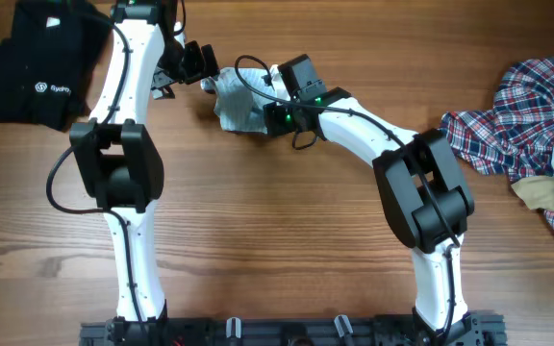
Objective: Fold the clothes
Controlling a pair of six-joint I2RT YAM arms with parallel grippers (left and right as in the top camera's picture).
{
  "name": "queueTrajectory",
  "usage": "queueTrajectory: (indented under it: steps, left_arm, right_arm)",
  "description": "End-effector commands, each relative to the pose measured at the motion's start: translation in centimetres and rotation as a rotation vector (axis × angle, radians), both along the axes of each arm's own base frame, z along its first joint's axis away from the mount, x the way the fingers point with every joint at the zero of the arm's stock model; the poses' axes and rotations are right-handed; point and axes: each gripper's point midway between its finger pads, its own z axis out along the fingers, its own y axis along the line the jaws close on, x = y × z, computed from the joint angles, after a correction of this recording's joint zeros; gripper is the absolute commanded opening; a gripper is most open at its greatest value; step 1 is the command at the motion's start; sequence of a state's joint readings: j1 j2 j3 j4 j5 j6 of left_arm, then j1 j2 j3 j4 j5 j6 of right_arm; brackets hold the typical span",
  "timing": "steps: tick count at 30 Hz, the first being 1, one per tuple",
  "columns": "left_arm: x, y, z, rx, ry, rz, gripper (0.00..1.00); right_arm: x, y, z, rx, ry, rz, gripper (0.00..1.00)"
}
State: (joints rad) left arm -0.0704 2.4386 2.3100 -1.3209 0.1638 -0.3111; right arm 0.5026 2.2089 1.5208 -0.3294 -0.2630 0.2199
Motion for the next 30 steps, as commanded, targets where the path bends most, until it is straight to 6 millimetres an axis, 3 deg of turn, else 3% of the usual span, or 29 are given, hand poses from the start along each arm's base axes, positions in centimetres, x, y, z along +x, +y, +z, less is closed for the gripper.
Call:
queueTrajectory:
  steps: [1,6,12,16,24,30]
  left_arm:
    - [-0.1,0.3,-0.6,0.012,0.012,-0.016,1.0]
    - [-0.1,0.3,-0.6,0.012,0.012,-0.016,1.0]
    - [-0.1,0.3,-0.6,0.012,0.012,-0.016,1.0]
    - [-0.1,0.3,-0.6,0.012,0.012,-0.016,1.0]
    - [-0.1,0.9,-0.6,0.012,0.012,-0.005,1.0]
    - [0.1,2.6,-0.6,0.012,0.011,0.03,1.0]
  right_arm:
    - [0.1,-0.6,-1.2,-0.052,0.004,-0.001,0.04]
    - [-0.2,-0.9,-1.9,-0.072,0.009,0.008,0.04]
    - [-1.4,-1.6,-4.9,-0.11,0.082,0.009,0.04]
    - [-2.0,-2.3,-5.6,-0.148,0.113,0.002,0.04]
    - [-6.2,-5.8,-7.1,-0.279,0.319,-0.079,0.04]
    - [-9.2,-8.8,-7.1,-0.35,0.498,-0.198,0.04]
